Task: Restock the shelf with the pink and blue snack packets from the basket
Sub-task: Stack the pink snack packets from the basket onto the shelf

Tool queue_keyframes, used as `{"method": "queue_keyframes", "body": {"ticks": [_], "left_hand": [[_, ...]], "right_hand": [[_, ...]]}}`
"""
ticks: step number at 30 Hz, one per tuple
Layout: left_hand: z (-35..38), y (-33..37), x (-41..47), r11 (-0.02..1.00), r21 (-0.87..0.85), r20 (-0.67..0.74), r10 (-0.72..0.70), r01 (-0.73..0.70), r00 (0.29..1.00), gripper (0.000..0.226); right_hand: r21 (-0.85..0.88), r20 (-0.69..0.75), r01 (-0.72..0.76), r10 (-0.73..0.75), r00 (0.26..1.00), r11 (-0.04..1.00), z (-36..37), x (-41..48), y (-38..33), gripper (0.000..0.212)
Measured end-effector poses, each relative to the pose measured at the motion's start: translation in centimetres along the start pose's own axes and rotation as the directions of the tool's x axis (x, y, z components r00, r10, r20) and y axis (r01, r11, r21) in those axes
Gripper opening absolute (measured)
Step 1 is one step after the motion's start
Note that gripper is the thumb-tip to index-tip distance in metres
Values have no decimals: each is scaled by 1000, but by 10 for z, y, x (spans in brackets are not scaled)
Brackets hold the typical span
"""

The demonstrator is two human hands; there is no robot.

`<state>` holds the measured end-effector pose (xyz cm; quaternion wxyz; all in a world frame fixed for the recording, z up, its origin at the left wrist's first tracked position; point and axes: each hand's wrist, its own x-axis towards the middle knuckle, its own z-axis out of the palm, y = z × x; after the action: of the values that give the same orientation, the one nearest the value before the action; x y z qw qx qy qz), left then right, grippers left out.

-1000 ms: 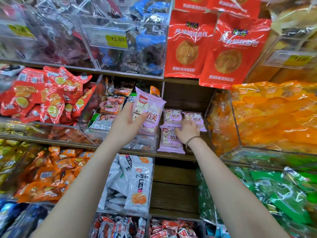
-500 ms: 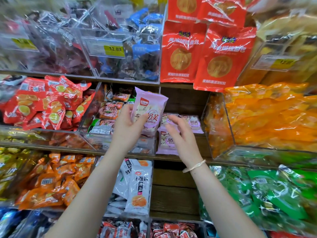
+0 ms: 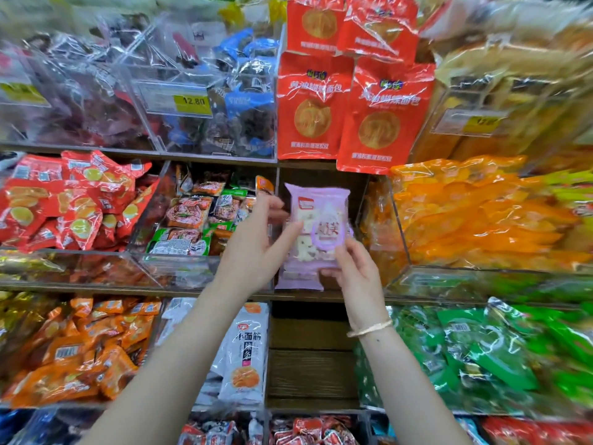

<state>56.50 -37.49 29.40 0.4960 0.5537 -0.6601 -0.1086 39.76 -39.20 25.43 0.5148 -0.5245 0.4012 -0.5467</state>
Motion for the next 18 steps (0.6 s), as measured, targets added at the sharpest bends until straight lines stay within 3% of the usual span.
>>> {"method": "queue_keyframes", "body": {"ticks": [1, 3, 4, 7, 11, 15, 18], "left_hand": [[5, -9, -2, 982, 186, 2, 20, -20, 1000, 45], [16, -27, -7, 821, 567, 9, 67, -60, 998, 57], [21, -30, -9, 748, 662, -9, 79, -53, 997, 58], [29, -30, -7, 718, 696, -71, 100, -23, 992, 51], [27, -32, -7, 711, 701, -62, 139, -56, 988, 49], [28, -33, -7, 701, 711, -56, 125, -48, 991, 50], [29, -35, -6, 694, 718, -56, 131, -52, 990, 48]], "right_hand": [[-38, -67, -52, 49, 997, 998, -13, 2, 9, 17], [-114, -183, -188, 165, 969, 976, -34, 6, 30, 19], [-135, -228, -255, 220, 948, 958, -41, 8, 39, 23], [-166, -339, -368, 298, 892, 915, -49, 8, 63, 32], [-41, -395, -393, 347, 851, 919, -45, 0, 75, 50], [-273, -344, -325, 224, 912, 906, -46, -18, 79, 60], [-637, -273, -216, 45, 961, 740, -47, -31, 83, 59]]}}
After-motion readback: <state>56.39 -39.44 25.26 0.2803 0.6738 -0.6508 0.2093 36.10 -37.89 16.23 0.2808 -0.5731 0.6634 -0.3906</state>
